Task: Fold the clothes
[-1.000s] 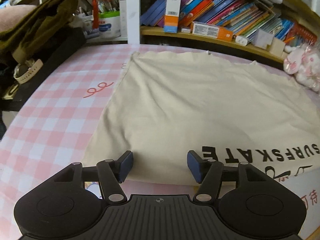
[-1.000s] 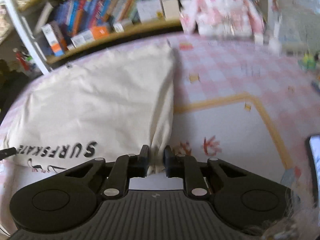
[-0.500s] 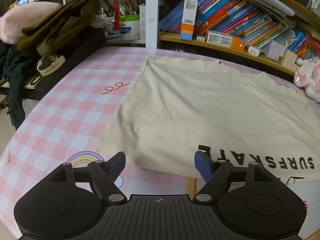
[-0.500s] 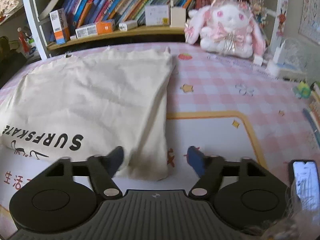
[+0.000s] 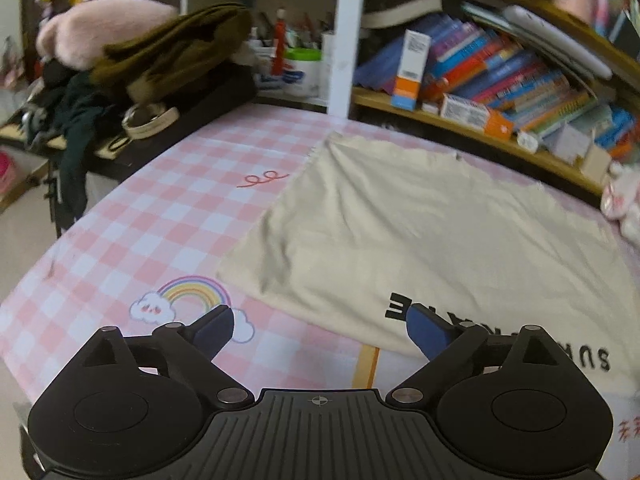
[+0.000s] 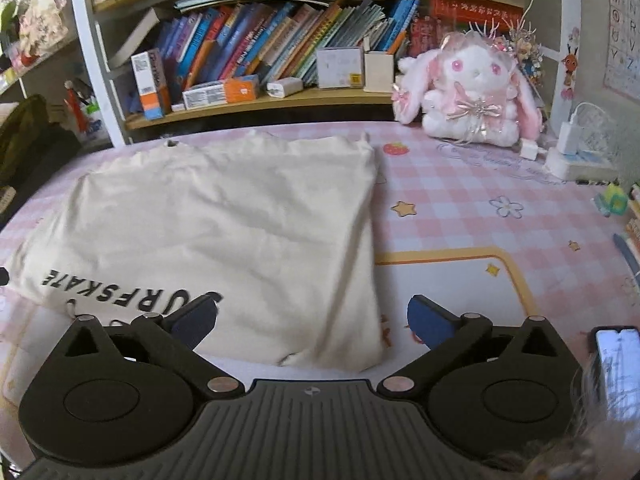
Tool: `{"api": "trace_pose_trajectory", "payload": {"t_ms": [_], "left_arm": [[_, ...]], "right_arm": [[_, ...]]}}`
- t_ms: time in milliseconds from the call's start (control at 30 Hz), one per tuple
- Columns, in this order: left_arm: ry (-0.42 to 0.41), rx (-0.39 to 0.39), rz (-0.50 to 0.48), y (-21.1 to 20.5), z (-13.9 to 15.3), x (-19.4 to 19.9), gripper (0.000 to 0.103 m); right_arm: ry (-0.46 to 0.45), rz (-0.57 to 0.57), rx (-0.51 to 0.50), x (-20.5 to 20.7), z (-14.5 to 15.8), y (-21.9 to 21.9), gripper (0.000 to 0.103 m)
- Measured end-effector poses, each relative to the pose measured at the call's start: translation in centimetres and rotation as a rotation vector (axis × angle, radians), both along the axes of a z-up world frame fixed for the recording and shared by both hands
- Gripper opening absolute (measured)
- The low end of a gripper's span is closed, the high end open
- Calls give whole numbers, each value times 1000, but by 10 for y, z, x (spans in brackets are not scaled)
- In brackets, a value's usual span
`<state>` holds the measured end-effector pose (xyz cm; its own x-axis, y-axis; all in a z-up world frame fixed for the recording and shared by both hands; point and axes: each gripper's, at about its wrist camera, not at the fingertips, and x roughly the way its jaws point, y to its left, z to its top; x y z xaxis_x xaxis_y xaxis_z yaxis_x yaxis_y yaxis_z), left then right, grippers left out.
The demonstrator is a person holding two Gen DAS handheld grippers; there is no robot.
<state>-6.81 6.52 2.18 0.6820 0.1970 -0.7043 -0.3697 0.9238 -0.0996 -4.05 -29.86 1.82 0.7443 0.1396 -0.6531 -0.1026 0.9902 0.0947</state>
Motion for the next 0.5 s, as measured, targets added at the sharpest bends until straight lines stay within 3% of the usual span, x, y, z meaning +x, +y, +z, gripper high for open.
{"api": "trace_pose_trajectory", "payload": {"t_ms": [267, 500], "left_arm": [[19, -61, 12, -2, -3, -20, 96], [41, -68, 28, -6, -4, -30, 96]], "right_arm": [[-32, 80, -118, -10, -1, 24, 103], [-19, 144, -110, -17, -3, 35, 103]]}}
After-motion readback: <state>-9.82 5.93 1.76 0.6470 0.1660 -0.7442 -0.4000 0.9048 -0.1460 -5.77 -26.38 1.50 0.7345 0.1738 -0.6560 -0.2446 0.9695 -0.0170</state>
